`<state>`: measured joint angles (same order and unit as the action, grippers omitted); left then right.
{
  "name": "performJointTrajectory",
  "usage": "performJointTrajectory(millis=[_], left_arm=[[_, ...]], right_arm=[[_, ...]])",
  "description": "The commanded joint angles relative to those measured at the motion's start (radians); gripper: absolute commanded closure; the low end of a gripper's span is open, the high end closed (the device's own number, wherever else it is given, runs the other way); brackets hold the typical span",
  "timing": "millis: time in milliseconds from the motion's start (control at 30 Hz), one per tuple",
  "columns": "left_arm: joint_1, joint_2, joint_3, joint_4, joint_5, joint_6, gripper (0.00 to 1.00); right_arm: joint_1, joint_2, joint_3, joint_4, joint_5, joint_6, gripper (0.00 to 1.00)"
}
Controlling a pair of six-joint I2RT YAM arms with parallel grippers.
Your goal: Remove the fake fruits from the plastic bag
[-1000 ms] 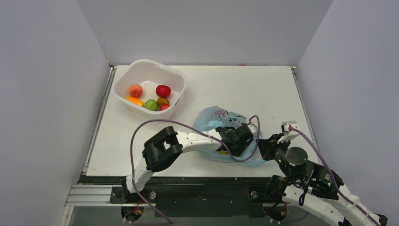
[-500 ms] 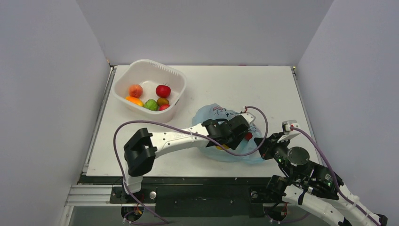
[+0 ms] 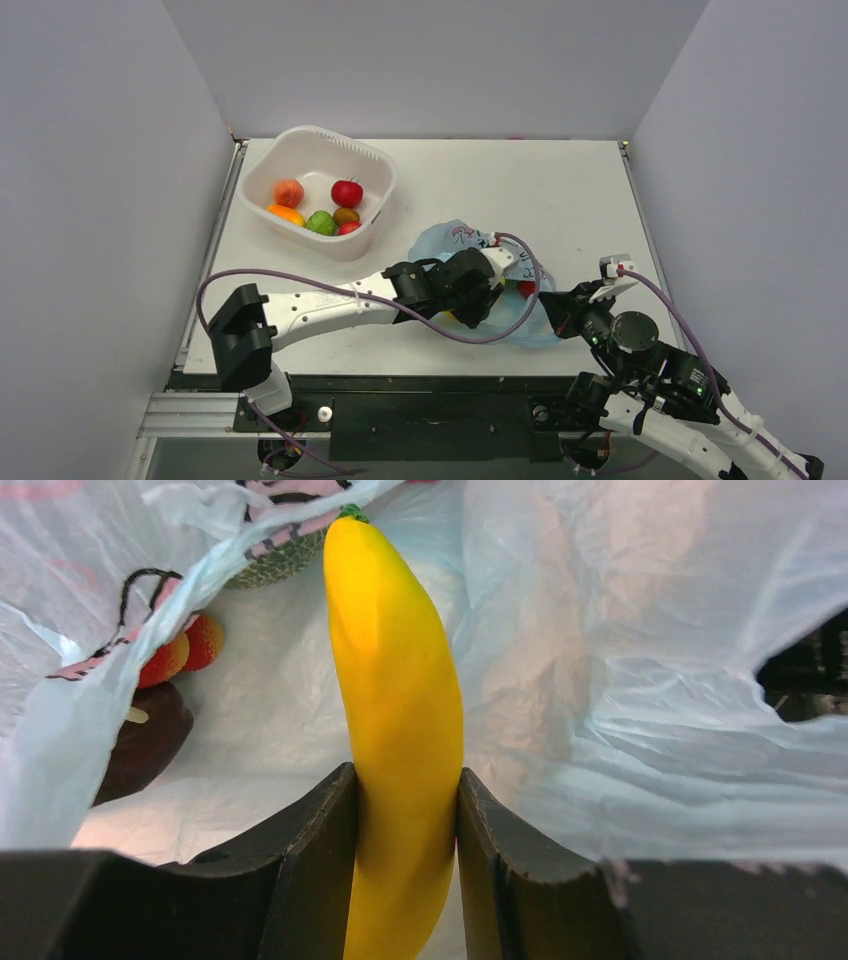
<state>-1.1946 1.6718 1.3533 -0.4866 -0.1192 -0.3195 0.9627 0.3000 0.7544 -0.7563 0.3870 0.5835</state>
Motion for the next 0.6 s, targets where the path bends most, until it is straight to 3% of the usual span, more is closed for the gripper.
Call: performJointTrajectory(millis=[0, 200, 367, 567], left_arm=[[0.034, -0.173, -0.059, 0.168, 0.095, 0.014, 0.9], [0.147, -0.38, -0.21, 0.384, 0.196, -0.052, 0.93], [0.285, -0.543, -0.314, 0.493, 0.148, -0.18, 0.95], [0.466, -0.701, -0.26, 0.197, -0.32, -0.278, 0.96]], right_arm=[[0.002, 0.027, 0.005, 0.037, -0.005, -0.004, 1.0], [0.002, 0.034, 0.004, 0.039, -0.007, -0.004, 1.0], [0.002, 0.033, 0.004, 0.039, -0.005, -0.004, 1.0], [0.002, 0.034, 0.003, 0.04, -0.004, -0.004, 1.0]])
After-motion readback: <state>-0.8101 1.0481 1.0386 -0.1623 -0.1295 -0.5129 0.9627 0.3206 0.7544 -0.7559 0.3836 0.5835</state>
